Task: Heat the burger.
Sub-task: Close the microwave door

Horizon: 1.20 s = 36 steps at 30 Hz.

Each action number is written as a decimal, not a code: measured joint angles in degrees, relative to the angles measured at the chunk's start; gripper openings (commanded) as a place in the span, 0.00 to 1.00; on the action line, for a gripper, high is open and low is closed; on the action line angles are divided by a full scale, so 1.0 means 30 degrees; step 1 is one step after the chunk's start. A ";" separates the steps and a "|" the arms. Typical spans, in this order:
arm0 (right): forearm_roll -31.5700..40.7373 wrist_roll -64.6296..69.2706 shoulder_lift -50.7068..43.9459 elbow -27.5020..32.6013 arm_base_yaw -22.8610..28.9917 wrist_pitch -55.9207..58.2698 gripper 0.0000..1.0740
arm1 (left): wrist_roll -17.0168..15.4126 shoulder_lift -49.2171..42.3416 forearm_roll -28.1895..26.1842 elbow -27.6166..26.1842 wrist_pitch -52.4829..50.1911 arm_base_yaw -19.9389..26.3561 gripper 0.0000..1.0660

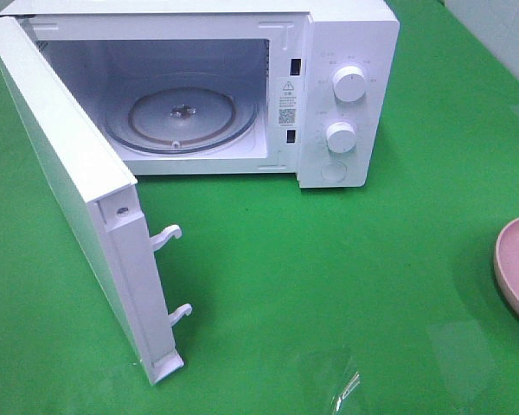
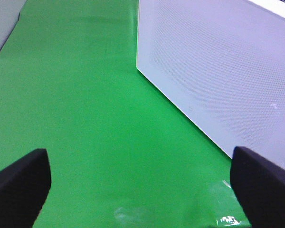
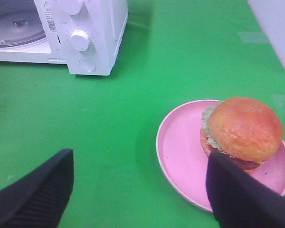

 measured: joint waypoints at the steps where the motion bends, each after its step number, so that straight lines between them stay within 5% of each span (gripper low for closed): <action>1: 0.0000 0.0000 0.0000 0.0000 0.0000 0.0000 0.68 | 0.0000 0.0000 0.0000 0.0000 0.0000 0.0000 0.88; 9: 0.0000 0.0000 0.0000 0.0000 0.0000 0.0000 0.68 | 0.0000 -0.0019 0.0000 -0.0115 -0.0344 0.0000 0.86; 14: 0.0000 0.0000 0.0000 0.0000 0.0000 0.0000 0.68 | 0.0000 0.0382 -0.0057 -0.0439 -0.2215 0.0000 0.71; 22: 0.0000 0.0000 0.0000 0.0000 0.0000 0.0000 0.68 | 0.0000 0.3266 -0.0057 -0.0439 -0.5309 0.0000 0.37; 26: 0.0000 0.0000 0.0000 0.0000 0.0000 0.0000 0.68 | 0.0000 0.5233 -0.0095 -0.0019 -0.7639 0.0000 0.04; 36: 0.0019 0.0000 0.0000 0.0000 0.0000 0.0000 0.68 | 0.0000 0.7754 -0.0210 0.2368 -1.4477 0.0000 0.00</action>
